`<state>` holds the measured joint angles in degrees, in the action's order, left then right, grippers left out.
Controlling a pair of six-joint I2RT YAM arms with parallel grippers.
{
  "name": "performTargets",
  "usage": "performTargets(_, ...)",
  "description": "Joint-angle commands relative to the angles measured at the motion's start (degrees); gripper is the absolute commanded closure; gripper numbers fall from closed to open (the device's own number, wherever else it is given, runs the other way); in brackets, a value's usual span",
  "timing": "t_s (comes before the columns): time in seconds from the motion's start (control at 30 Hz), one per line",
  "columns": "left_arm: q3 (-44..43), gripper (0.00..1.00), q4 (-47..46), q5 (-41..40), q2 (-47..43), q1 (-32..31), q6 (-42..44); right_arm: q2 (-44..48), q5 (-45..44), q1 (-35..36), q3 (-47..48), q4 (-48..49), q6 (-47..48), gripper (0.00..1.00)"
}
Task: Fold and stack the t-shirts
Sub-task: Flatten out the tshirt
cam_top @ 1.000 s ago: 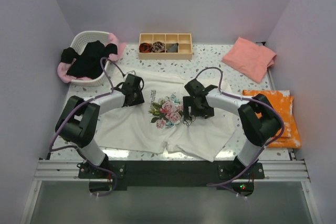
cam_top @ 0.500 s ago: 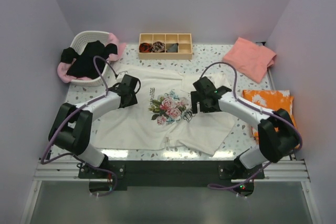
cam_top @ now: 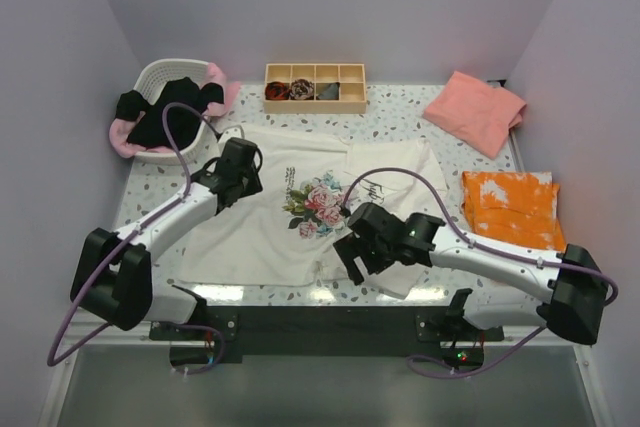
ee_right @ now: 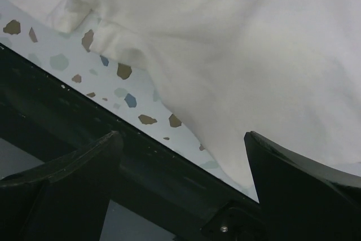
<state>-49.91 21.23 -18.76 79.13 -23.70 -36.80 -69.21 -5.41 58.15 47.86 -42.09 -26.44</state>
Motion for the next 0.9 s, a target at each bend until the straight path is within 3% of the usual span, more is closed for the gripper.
performTargets(0.0,2.4,0.60,-2.2,1.3,-4.3,-0.6,0.8,0.7,-3.2,5.3,-1.1,-1.7,-4.7,0.07)
performTargets(0.23,4.9,0.60,-2.8,1.6,-6.6,-0.6,0.8,-7.9,-8.5,11.0,0.5,-1.5,-6.3,0.06)
performTargets(0.53,5.2,0.60,-4.4,1.2,-5.3,-0.6,1.9,-18.1,-17.7,11.1,5.5,-3.3,-5.7,0.05)
performTargets(0.77,5.1,0.59,-4.6,0.7,-3.7,-0.6,2.3,-22.8,-16.7,10.9,8.0,-5.3,-4.6,0.33)
performTargets(0.87,5.2,0.59,-4.6,0.5,-2.9,-0.6,2.3,-21.4,-16.0,10.8,8.0,-6.3,-4.6,0.58)
